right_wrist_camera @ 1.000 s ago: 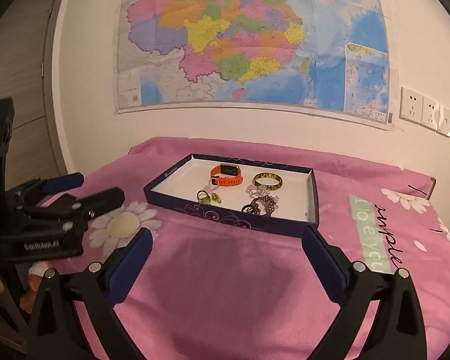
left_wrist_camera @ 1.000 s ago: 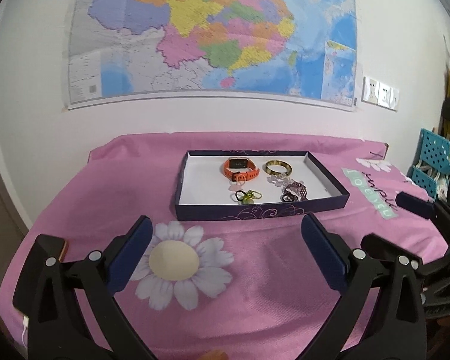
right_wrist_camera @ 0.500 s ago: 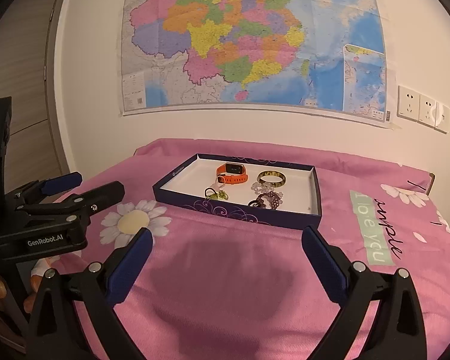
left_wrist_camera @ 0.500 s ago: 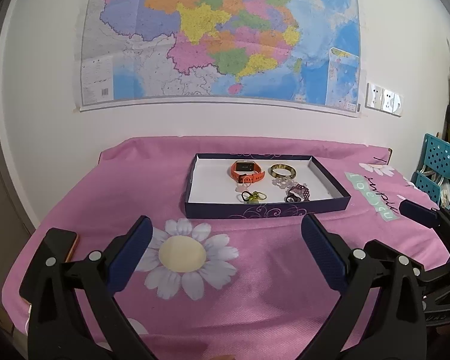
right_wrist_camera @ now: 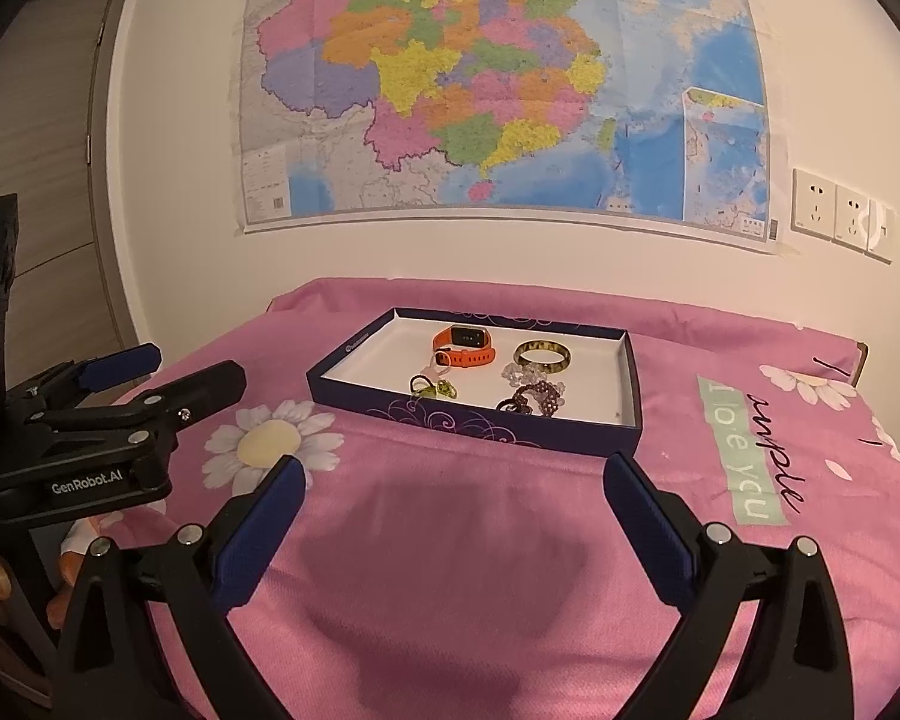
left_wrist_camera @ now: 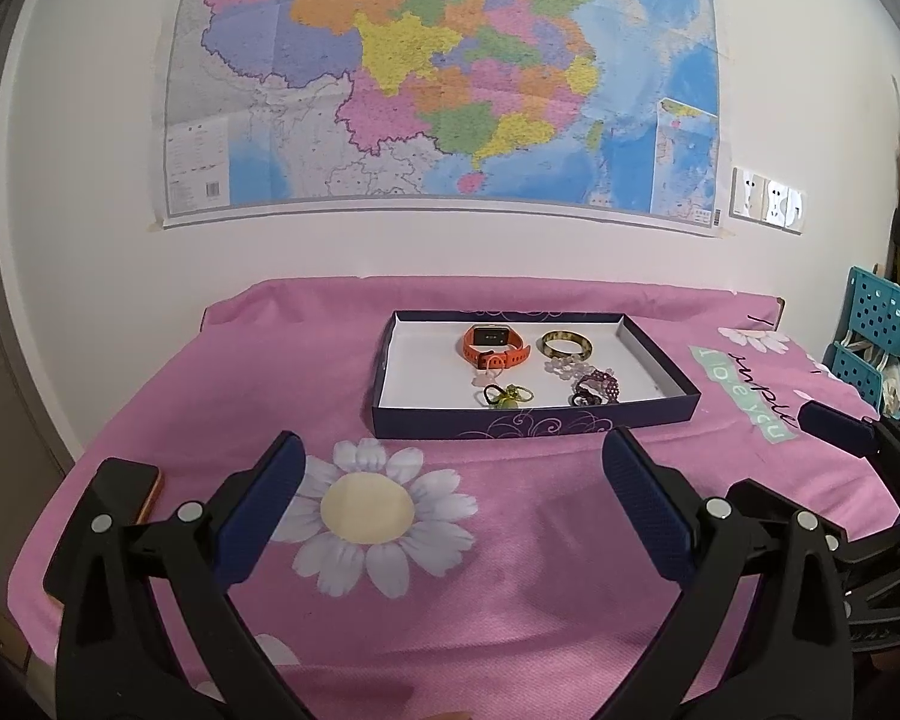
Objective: Organize jewelry
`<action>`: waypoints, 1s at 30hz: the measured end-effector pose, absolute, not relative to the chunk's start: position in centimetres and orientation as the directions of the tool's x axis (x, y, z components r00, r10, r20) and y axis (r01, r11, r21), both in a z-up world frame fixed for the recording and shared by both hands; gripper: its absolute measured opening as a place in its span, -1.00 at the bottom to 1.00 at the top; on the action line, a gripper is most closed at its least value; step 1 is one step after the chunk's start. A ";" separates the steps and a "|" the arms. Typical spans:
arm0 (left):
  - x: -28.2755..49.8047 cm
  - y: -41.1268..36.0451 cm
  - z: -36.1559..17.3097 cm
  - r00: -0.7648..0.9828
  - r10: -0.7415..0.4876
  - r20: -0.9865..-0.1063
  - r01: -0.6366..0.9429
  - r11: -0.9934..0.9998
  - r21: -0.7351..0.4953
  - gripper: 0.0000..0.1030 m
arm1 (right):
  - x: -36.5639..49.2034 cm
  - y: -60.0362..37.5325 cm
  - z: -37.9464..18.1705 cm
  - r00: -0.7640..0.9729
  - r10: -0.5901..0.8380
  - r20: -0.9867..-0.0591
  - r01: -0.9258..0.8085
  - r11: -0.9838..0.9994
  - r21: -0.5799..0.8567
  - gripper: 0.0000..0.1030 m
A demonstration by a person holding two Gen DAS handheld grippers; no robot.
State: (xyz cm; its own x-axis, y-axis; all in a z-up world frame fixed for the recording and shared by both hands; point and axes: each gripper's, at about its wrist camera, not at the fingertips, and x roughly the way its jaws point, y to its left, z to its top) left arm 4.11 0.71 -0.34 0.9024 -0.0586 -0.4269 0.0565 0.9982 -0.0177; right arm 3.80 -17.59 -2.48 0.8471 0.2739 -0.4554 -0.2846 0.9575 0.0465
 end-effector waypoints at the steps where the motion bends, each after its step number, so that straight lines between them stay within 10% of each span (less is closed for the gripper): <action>1: 4.1 0.7 -0.3 0.902 -0.058 -0.428 0.056 0.998 -0.017 0.90 | 3.8 -17.6 -2.5 0.848 0.274 -0.455 -0.284 0.958 0.047 0.87; 30: 4.0 0.7 -0.2 0.905 -0.054 -0.421 0.053 0.998 -0.015 0.90 | 3.9 -17.8 -2.5 0.848 0.273 -0.454 -0.281 0.958 0.051 0.87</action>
State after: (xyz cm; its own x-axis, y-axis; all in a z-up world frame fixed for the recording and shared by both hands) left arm 4.01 0.71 -0.19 0.9054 -0.0544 -0.4211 0.0528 0.9985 -0.0154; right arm 3.85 -17.75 -2.54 0.8480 0.2730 -0.4543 -0.2813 0.9583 0.0508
